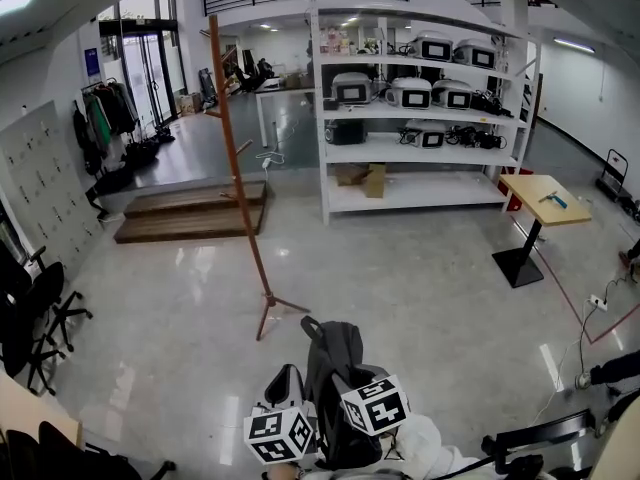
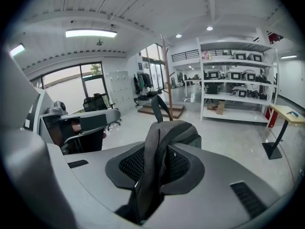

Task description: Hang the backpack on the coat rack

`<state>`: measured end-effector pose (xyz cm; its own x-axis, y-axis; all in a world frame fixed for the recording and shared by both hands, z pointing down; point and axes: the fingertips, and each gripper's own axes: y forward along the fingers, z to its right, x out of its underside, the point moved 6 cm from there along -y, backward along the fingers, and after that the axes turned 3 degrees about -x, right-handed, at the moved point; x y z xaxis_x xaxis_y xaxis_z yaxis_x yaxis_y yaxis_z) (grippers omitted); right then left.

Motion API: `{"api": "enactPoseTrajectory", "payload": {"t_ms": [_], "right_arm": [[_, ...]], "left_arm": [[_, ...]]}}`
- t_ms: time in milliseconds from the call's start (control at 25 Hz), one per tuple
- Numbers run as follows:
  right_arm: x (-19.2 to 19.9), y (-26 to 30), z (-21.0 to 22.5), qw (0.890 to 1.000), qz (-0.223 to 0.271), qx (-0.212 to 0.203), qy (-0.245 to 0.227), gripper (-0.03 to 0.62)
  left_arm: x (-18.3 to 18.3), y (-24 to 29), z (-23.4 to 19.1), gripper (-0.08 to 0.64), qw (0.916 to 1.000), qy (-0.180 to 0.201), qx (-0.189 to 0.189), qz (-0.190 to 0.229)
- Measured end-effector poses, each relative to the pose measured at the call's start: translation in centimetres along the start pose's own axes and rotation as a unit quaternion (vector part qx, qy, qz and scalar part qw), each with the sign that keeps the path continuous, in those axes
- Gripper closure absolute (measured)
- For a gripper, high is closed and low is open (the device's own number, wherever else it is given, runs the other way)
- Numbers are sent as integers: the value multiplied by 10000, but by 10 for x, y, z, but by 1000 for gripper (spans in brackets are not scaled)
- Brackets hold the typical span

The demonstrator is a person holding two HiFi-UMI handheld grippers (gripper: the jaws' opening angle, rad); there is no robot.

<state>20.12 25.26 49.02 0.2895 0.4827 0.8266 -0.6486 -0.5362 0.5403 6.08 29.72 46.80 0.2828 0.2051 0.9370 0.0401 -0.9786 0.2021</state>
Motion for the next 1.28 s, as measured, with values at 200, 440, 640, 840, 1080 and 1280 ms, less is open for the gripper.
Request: {"api": "enactPoseTrajectory", "payload": {"t_ms": [200, 440, 640, 840, 1080, 1280], "right_arm": [[-16, 27, 9, 10000, -20, 32, 65, 506], [-41, 72, 20, 9999, -57, 48, 96, 506], [-70, 102, 28, 9998, -19, 85, 164, 506], [-93, 133, 37, 9997, -23, 140, 197, 506], [-117, 164, 42, 9996, -12, 215, 204, 506], [-123, 187, 50, 9994, -21, 271, 233, 506]], "left_arm": [[-11, 29, -13, 545, 9999, 68, 77, -54], [-30, 72, -40, 545, 9999, 52, 112, -19], [-49, 107, -61, 545, 9998, 42, 166, -54], [-64, 143, -75, 545, 9995, 61, 306, -33], [-78, 177, -97, 545, 9992, 57, 390, -65], [-75, 196, -113, 545, 9991, 1, 379, -173]]}}
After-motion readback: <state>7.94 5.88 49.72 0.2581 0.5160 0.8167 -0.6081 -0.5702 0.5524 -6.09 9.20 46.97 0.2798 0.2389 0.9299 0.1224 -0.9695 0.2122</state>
